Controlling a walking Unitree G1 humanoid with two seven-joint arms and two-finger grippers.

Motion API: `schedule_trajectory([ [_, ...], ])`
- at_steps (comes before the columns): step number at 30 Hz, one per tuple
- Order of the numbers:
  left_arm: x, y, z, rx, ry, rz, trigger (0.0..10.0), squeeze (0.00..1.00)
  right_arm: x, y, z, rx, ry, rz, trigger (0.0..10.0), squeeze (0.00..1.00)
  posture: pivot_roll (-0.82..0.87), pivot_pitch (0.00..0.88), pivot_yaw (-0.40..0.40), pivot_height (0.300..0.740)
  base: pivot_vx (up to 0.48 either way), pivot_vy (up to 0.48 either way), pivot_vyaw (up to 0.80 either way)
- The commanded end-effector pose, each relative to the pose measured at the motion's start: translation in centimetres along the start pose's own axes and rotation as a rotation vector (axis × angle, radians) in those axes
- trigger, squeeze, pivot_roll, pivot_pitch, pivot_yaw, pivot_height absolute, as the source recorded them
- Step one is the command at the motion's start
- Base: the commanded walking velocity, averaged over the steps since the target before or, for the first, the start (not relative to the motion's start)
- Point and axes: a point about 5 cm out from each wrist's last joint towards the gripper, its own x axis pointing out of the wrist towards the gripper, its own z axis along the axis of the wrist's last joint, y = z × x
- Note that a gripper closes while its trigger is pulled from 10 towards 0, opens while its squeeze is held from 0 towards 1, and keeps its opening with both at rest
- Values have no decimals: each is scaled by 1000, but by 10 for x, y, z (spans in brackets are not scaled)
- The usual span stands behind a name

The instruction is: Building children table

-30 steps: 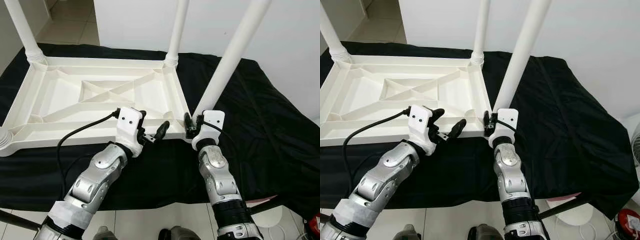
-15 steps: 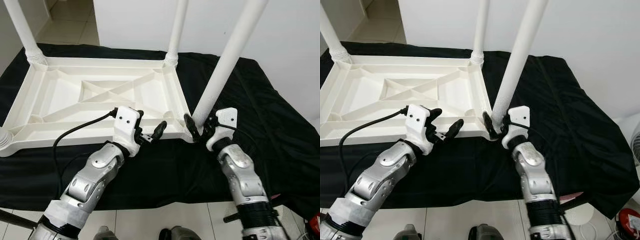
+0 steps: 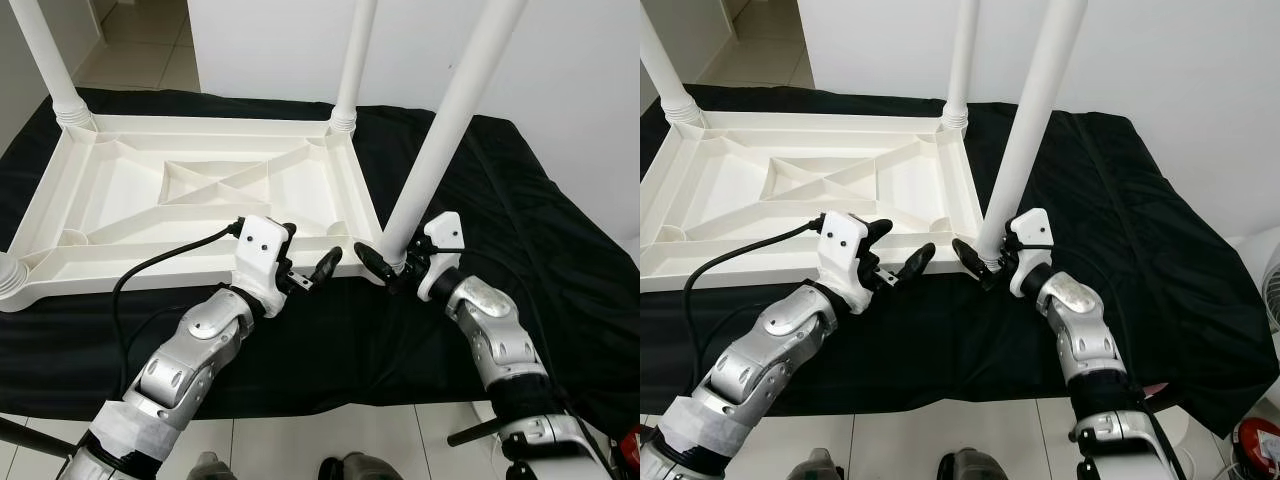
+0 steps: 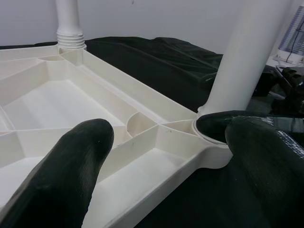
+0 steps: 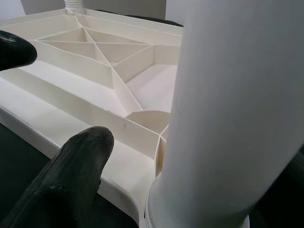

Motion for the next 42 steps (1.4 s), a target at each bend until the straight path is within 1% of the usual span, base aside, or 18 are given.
schedule_trajectory([
  [1,-1,-15,0,6,8,-252,10000,0,2,5,-4,1,12,45,10000,0,73,5,-63,740,0,0,0],
  [2,-2,-16,0,6,8,-254,10000,0,5,4,-6,-4,27,69,10000,0,77,2,-65,740,0,0,0],
  [3,-2,-17,0,6,9,-254,10000,0,6,4,-8,-4,41,95,0,0,92,0,-76,740,0,0,0],
  [8,-2,-18,0,8,9,-251,10000,0,6,5,-13,7,62,127,0,0,100,0,-81,740,0,0,0],
  [10,-4,-17,-1,11,12,-245,10000,0,1,6,-18,18,70,143,0,0,101,0,-84,740,0,0,0],
  [18,-5,-17,-2,12,17,-244,10000,0,-4,4,-23,55,55,111,0,0,90,0,-89,740,0,0,0],
  [19,-4,-18,-2,12,17,-246,10000,0,-5,4,-23,62,57,79,10000,0,84,0,-92,740,0,0,0],
  [20,-4,-18,-2,12,17,-246,10000,0,-5,4,-23,62,57,79,10000,0,84,0,-92,740,0,0,0],
  [26,-3,-21,-4,5,18,-261,10000,0,-8,6,-23,44,61,-96,10000,0,63,0,-94,740,0,0,0],
  [28,-3,-21,-4,5,18,-261,10000,0,-8,6,-23,44,61,-96,10000,0,63,0,-94,740,0,0,0],
  [30,-3,-22,-4,6,21,-266,10000,0,-7,8,-20,54,50,-169,10000,0,58,0,-95,740,0,0,0],
  [32,-3,-22,-4,5,22,-269,10000,0,-3,15,-17,92,41,-272,10000,0,53,0,-93,740,0,0,0],
  [34,-3,-22,-4,5,22,-269,10000,0,-3,15,-17,92,41,-272,10000,0,53,0,-93,740,0,0,0],
  [37,-2,-23,-5,3,21,-275,10000,0,5,28,-14,160,40,-453,10000,0,53,0,-93,740,0,0,0],
  [38,-2,-23,-5,3,21,-275,10000,0,5,28,-14,160,40,-453,10000,0,53,0,-93,740,0,0,0],
  [40,-2,-24,-5,2,21,-278,10000,0,9,33,-11,182,41,-518,10000,0,53,0,-93,740,0,0,0],
  [41,0,-24,-4,2,18,-283,10000,0,13,37,-9,219,32,-564,10000,0,34,0,-90,740,0,0,0],
  [42,0,-24,-4,2,18,-283,10000,0,13,37,-9,219,32,-564,10000,0,34,0,-90,740,0,0,0],
])
